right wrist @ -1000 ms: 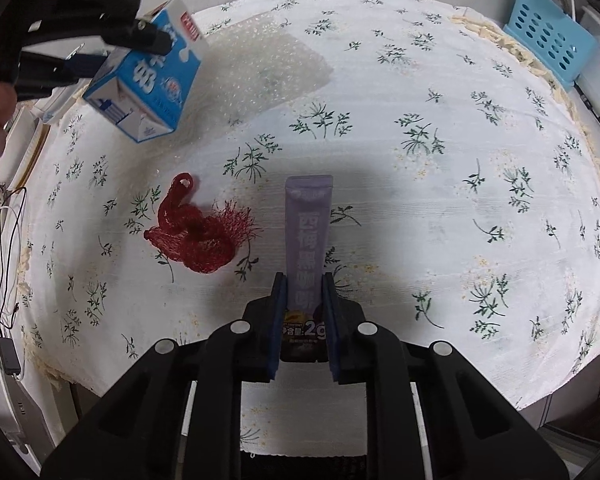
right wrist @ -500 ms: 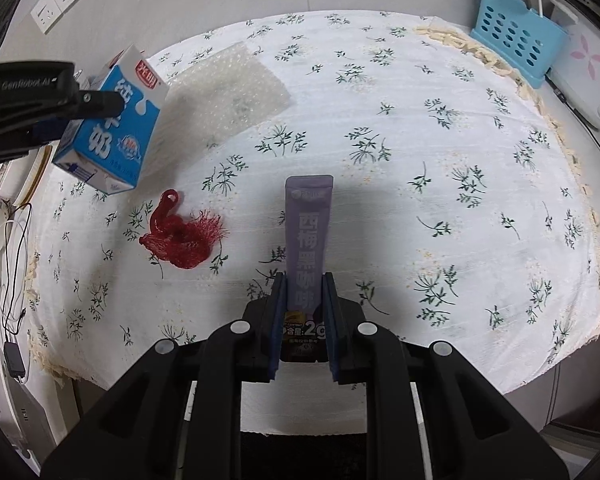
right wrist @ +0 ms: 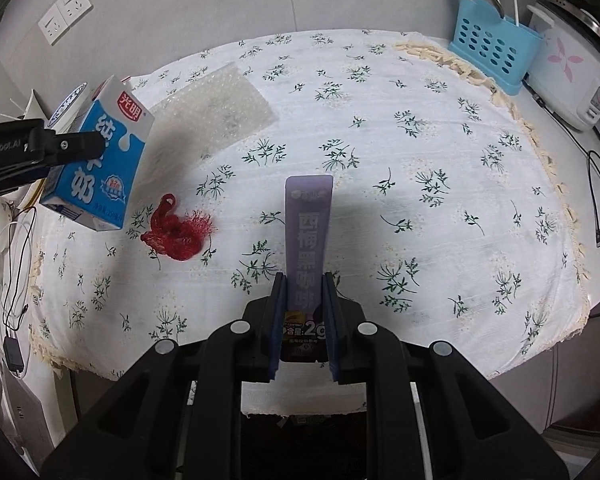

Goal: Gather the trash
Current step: 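Lift the milk carton and purple packet and carry both down over the black bin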

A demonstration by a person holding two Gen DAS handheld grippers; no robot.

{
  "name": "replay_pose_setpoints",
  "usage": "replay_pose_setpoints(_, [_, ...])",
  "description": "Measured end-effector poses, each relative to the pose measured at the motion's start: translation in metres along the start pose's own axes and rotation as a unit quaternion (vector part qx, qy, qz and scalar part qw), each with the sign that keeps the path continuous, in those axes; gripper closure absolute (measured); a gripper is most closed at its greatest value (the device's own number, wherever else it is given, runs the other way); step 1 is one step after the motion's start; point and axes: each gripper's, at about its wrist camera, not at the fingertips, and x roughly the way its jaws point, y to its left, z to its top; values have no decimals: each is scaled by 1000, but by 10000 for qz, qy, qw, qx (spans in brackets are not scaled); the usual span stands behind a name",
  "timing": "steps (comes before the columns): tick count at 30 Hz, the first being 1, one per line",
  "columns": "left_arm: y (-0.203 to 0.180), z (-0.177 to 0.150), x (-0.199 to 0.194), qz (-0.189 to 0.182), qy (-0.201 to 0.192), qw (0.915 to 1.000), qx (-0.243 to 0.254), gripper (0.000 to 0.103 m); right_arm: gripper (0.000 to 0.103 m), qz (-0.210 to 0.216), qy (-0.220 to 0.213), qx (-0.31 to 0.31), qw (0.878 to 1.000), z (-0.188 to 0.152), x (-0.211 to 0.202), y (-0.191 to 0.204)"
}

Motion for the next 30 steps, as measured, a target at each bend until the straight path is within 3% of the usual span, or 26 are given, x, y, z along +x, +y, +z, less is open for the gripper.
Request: replay_pose_setpoints(30, [-8,-98,-61,66,-94,9998,-192,62,86,95,-372,-329,9987,-47,-63,-8])
